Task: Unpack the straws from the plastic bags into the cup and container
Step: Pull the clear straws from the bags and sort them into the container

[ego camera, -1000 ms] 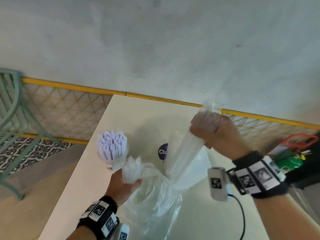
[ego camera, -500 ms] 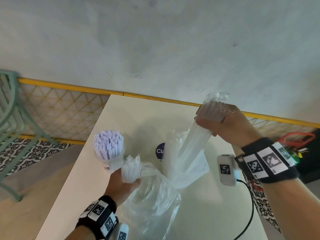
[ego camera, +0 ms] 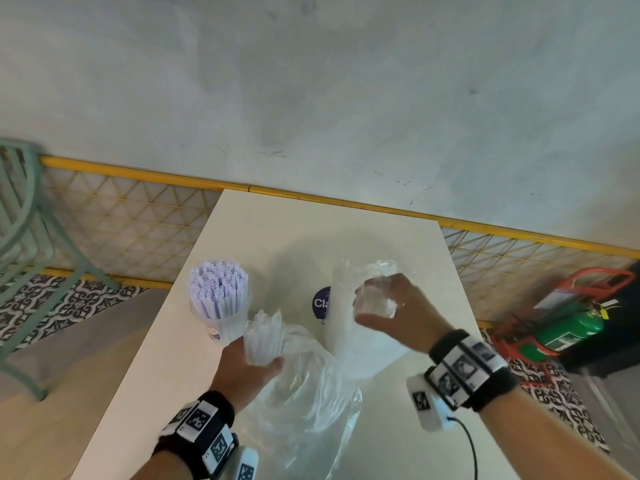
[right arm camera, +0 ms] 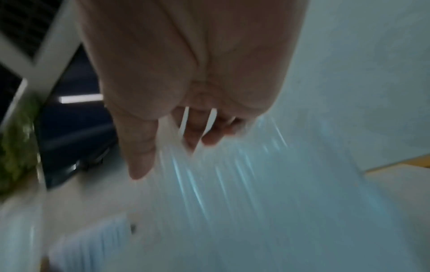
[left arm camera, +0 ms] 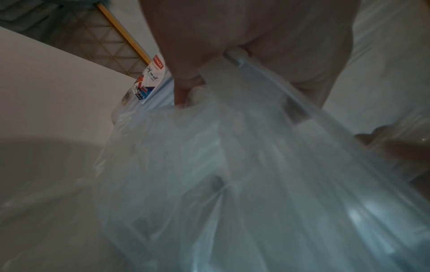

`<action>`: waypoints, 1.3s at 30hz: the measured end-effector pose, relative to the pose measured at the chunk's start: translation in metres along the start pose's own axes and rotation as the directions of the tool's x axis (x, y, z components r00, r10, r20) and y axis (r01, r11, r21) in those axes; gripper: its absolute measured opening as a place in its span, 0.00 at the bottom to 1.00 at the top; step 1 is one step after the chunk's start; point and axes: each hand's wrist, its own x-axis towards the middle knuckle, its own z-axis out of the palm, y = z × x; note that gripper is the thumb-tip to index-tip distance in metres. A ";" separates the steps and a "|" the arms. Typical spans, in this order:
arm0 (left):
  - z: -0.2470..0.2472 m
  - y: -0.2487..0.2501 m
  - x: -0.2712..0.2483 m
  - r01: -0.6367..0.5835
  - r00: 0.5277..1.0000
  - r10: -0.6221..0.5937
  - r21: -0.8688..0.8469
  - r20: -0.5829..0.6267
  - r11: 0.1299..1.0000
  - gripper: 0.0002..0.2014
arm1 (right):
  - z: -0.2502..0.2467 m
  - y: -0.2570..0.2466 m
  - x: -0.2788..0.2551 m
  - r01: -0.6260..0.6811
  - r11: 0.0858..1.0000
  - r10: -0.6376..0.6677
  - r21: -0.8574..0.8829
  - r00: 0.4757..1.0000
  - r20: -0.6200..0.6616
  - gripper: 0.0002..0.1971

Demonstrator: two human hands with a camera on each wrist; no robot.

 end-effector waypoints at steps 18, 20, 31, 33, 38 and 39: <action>0.003 0.000 0.000 -0.012 1.000 0.012 -0.010 0.018 1.000 0.16 | 0.006 -0.016 -0.004 0.446 0.819 -0.388 -0.360 0.894 0.225 0.37; 0.003 0.000 0.000 -0.008 1.000 0.008 -0.025 0.025 1.000 0.21 | 0.021 -0.006 -0.005 0.398 0.784 -0.353 -0.476 0.917 0.186 0.32; 0.000 -0.002 0.000 0.001 1.000 -0.001 -0.005 0.008 1.000 0.14 | 0.006 0.014 -0.009 0.339 0.747 -0.354 -0.572 0.931 0.089 0.44; 0.001 -0.002 0.000 0.002 1.000 -0.002 -0.003 0.011 1.000 0.15 | 0.007 0.024 -0.006 0.299 0.758 -0.316 -0.580 0.946 0.075 0.45; 0.003 -0.003 0.000 -0.001 1.000 0.001 -0.010 0.030 1.000 0.23 | 0.028 0.030 0.004 0.248 0.826 -0.305 -0.506 0.952 -0.031 0.38; 0.004 -0.004 0.001 0.000 1.000 0.001 -0.012 0.030 1.000 0.24 | 0.032 0.028 0.006 0.222 0.837 -0.299 -0.500 0.951 -0.079 0.37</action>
